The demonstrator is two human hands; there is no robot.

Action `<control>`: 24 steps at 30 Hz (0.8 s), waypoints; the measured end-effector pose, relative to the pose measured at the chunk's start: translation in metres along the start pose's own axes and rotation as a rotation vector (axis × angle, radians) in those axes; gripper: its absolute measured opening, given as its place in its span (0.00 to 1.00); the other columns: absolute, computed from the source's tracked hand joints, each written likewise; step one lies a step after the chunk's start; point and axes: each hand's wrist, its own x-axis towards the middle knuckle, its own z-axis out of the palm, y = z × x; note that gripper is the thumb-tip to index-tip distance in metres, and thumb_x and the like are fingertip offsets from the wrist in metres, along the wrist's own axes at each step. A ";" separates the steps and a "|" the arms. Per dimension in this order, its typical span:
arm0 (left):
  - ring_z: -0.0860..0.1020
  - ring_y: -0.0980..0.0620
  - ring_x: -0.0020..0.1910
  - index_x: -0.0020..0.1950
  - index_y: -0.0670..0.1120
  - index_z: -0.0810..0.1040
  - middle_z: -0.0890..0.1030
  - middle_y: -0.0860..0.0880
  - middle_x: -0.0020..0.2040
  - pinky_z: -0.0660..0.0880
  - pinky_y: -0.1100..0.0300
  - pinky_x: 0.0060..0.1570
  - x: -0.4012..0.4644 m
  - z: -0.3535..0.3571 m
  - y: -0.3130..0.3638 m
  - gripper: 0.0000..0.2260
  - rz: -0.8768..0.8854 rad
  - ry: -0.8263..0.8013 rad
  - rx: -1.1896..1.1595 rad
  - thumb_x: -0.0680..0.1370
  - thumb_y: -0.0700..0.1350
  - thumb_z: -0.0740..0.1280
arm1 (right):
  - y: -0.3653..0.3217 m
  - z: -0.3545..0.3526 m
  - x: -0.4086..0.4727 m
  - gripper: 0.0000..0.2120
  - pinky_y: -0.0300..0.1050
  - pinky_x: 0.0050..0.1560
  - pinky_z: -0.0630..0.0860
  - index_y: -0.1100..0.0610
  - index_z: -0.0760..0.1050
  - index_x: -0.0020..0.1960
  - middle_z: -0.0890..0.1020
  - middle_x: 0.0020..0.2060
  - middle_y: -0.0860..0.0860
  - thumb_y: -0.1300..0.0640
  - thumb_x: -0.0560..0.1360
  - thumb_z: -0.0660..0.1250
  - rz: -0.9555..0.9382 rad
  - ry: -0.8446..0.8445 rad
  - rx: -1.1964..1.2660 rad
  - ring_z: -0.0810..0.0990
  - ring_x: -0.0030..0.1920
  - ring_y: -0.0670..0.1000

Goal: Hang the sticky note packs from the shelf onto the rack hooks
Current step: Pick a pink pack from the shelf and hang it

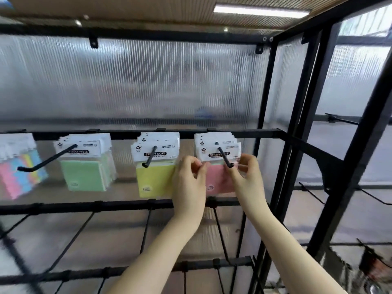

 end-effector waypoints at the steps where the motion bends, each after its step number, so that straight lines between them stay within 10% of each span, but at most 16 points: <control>1: 0.74 0.48 0.38 0.42 0.45 0.72 0.76 0.48 0.38 0.73 0.51 0.42 0.000 0.000 0.001 0.07 -0.002 0.000 0.006 0.76 0.43 0.68 | 0.001 0.000 0.001 0.11 0.22 0.41 0.68 0.47 0.69 0.53 0.76 0.48 0.39 0.51 0.75 0.68 0.003 -0.002 -0.005 0.74 0.45 0.27; 18: 0.79 0.51 0.42 0.50 0.48 0.72 0.77 0.56 0.40 0.73 0.56 0.36 -0.046 -0.043 -0.032 0.08 -0.143 -0.302 0.367 0.79 0.52 0.63 | 0.020 -0.002 -0.051 0.12 0.30 0.30 0.65 0.55 0.71 0.52 0.78 0.42 0.46 0.49 0.75 0.69 0.294 -0.257 -0.351 0.75 0.40 0.41; 24: 0.79 0.49 0.43 0.45 0.52 0.74 0.82 0.53 0.41 0.76 0.52 0.42 -0.040 -0.102 -0.059 0.09 -0.213 -0.459 0.465 0.80 0.55 0.59 | 0.003 0.043 -0.073 0.14 0.47 0.42 0.75 0.61 0.75 0.42 0.80 0.36 0.54 0.52 0.78 0.61 0.397 -0.388 -0.488 0.79 0.41 0.57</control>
